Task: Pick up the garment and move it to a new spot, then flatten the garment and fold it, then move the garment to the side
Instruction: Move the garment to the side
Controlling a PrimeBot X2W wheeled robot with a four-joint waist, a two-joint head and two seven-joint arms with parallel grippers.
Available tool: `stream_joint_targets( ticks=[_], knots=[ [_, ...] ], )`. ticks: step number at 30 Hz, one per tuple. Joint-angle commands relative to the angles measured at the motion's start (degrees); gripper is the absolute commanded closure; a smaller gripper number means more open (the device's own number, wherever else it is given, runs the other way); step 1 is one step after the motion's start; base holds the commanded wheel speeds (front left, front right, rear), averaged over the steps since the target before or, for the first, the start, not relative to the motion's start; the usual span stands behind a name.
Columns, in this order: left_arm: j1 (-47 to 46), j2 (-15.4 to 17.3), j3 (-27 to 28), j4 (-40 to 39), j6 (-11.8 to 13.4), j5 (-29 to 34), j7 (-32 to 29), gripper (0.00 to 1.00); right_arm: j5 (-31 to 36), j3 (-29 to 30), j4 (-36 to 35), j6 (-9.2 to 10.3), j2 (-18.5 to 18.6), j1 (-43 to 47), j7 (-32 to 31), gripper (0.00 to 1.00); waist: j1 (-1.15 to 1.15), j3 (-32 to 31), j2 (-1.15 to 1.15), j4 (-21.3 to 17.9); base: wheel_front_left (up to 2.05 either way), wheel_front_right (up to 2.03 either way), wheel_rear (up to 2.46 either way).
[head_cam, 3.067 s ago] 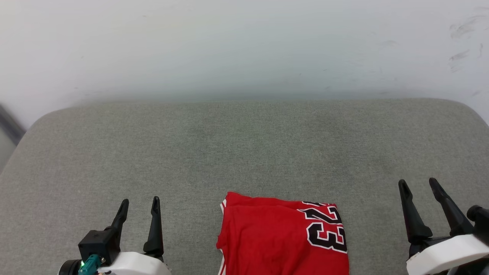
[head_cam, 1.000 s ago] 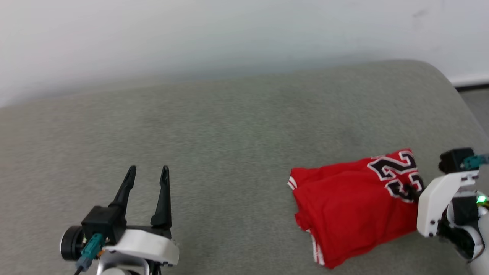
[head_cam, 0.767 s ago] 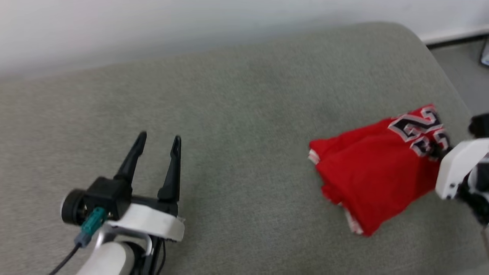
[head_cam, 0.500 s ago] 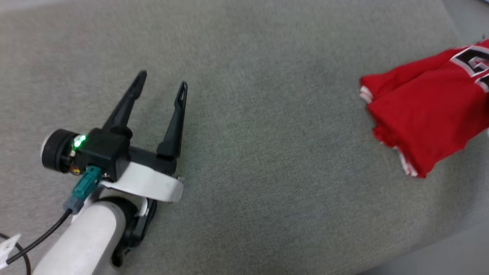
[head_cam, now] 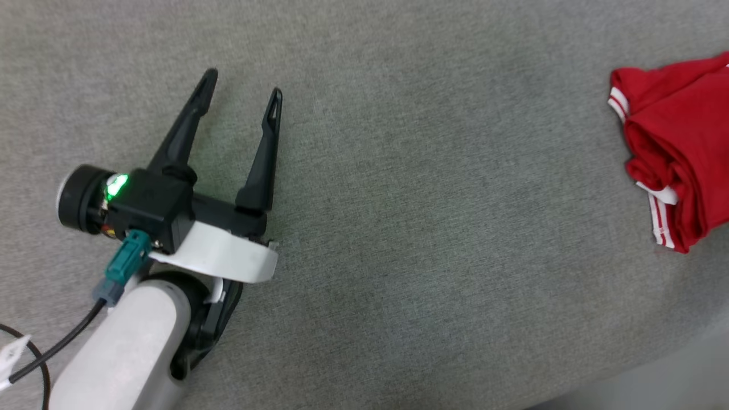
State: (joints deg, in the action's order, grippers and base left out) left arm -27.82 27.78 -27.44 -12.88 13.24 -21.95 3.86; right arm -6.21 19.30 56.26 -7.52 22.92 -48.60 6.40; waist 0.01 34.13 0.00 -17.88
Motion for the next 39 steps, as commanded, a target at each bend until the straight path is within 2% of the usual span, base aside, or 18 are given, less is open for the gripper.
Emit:
stream_joint_targets(
  ticks=[1, 10, 16, 20, 28, 32, 39],
  knots=[
    [1.07, -0.22, 0.15, 0.35, 0.32, -0.22, 0.46, 0.0, 0.67, 0.0, 0.32, 0.06, -0.05, -0.8, 0.6, 0.0, -0.01, -1.46, 0.0, -0.01, 0.0, 0.0, 0.0],
    [8.8, -3.15, 1.36, 5.12, 2.08, -4.47, 6.19, 0.0, 5.38, -2.81, -0.56, 0.06, -1.59, 4.0, 1.76, 0.0, -0.01, -13.55, 0.0, 0.72, 0.0, 0.0, 0.0],
    [14.93, -4.51, 2.56, 6.86, 3.92, -6.96, 8.29, 0.0, 3.94, -6.47, -5.92, 0.06, -5.91, 10.97, 1.47, 0.0, -0.01, -20.36, 0.0, 2.57, 0.0, 0.0, 0.0],
    [17.98, -5.12, 3.33, 7.94, 4.98, -8.02, 9.04, 0.0, 1.44, -9.67, -11.48, 0.06, -8.48, 17.04, 1.92, 0.0, -0.01, -23.52, 0.0, 4.82, 0.0, 0.0, 0.0],
    [22.36, -5.89, 4.84, 10.41, 6.12, -9.29, 10.16, 0.0, -5.01, -15.85, -25.73, 0.06, -10.9, 28.67, 0.96, 0.0, -0.01, -28.43, 0.0, 10.31, 0.0, 0.0, 0.0],
    [24.15, -5.66, 6.1, 11.71, 6.47, -9.52, 10.66, 0.0, -6.36, -17.2, -34.17, 0.06, -12.45, 33.68, 0.32, 0.0, -0.01, -30.19, 0.0, 12.94, 0.0, 0.0, 0.0],
    [28.17, -4.88, 7.33, 12.84, 6.76, -9.23, 10.99, 0.0, -5.47, -16.5, -49.01, 0.06, -15.45, 42.73, -2.9, 0.0, -0.01, -33.67, 0.0, 14.62, 0.0, 0.0, 0.0]
  ],
)
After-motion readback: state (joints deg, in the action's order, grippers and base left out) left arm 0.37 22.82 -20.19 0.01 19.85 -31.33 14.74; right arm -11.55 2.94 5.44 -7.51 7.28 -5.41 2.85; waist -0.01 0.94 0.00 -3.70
